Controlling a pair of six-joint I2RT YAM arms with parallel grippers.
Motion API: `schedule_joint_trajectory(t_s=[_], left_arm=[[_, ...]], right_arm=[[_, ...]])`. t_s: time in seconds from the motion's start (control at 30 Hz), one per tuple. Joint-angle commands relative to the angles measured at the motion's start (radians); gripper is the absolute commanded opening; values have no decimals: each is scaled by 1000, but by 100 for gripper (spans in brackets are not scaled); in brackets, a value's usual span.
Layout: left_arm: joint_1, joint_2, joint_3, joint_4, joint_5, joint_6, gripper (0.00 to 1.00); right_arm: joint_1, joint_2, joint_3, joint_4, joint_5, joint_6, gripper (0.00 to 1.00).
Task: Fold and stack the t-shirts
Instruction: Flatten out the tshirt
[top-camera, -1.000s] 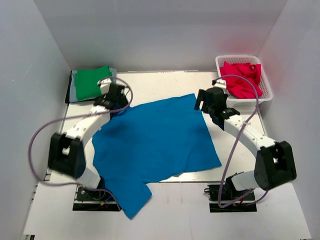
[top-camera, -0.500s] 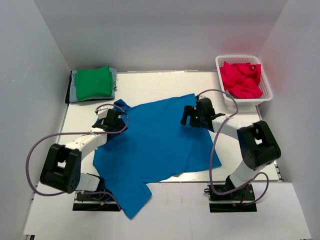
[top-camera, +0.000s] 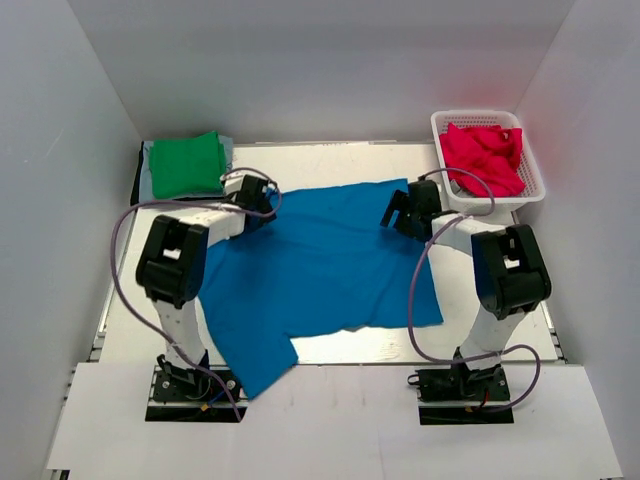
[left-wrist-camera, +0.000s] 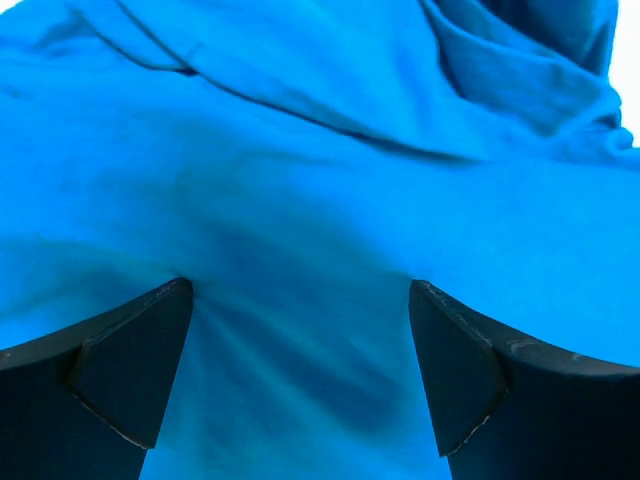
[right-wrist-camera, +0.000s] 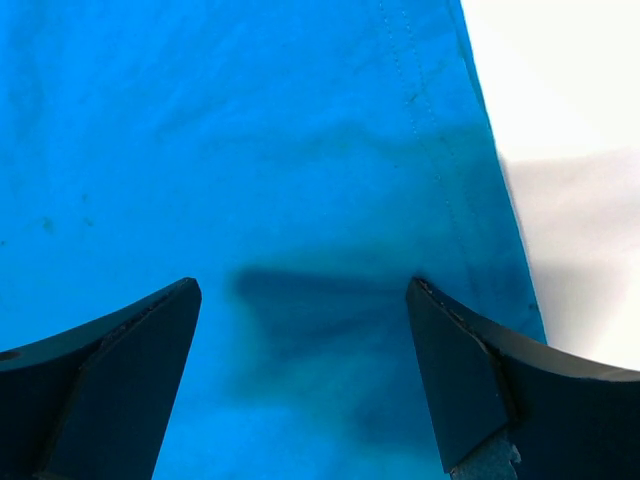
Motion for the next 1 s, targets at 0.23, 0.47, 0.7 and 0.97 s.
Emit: schedule_joint_trajectory(t_s=[0.23, 0.47, 0.7, 0.97], left_arm=[[5, 338, 443, -88, 139, 80, 99], [5, 495, 888, -273, 94, 163, 99], [-13, 55, 462, -255, 68, 158, 99], [-13, -693, -295, -281, 250, -121, 99]], right_arm=[[-116, 250, 353, -227, 81, -42, 90], [-127, 270, 552, -247, -41, -226, 90], [-102, -90, 220, -77, -162, -243, 90], [-110, -468, -137, 48, -45, -110, 90]])
